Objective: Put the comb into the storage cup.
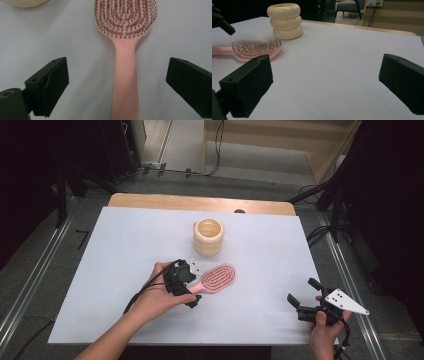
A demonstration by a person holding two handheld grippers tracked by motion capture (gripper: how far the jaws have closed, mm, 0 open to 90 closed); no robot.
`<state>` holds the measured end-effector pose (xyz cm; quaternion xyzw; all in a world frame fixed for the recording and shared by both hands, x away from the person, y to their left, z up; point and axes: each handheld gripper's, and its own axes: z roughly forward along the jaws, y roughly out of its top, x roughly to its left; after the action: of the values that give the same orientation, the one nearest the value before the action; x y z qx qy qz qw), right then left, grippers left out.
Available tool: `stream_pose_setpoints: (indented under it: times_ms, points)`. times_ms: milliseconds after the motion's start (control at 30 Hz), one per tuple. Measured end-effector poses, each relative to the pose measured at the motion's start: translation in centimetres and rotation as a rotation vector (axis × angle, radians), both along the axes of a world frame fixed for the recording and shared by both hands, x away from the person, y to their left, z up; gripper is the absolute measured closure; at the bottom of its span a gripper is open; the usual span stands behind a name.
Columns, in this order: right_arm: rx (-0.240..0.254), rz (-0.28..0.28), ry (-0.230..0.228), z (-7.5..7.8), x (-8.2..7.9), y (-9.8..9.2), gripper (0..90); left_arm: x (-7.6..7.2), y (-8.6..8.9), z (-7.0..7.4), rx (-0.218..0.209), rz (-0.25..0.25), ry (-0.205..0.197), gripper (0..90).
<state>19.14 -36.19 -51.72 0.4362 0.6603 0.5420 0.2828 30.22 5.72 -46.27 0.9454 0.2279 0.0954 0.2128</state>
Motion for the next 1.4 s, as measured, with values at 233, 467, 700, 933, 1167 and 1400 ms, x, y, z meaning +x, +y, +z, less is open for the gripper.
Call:
stream_pose_setpoints:
  times_ms: [233, 467, 700, 933, 1167, 1400]
  points:
    - [-0.001, 0.0, 0.001, 0.0, 0.0, 0.0, 0.0, -0.1, -0.7, -0.2, 0.016, 0.005, 0.022, 15.5]
    - [-0.003, 0.002, 0.0, 0.0, 0.0, 0.0, 0.0, 0.2, -1.4, -0.4, 0.044, 0.025, 0.034, 27.5]
    - [0.002, 0.002, -0.001, 0.0, 0.0, -0.1, 0.0, 0.9, -1.6, -1.1, 0.071, 0.039, 0.082, 43.5]
    - [-0.002, 0.001, 0.002, 0.0, 0.0, 0.0, 0.0, 1.1, -1.9, -1.5, 0.089, 0.031, 0.096, 50.6]
    - [-0.005, 0.0, 0.004, 0.0, 0.0, 0.0, 0.0, 1.4, -2.0, -1.5, 0.089, 0.043, 0.114, 50.8]
    - [-0.006, -0.001, 0.004, 0.0, 0.1, 0.1, 0.0, 1.3, -2.5, -1.5, 0.111, 0.078, 0.121, 53.4]
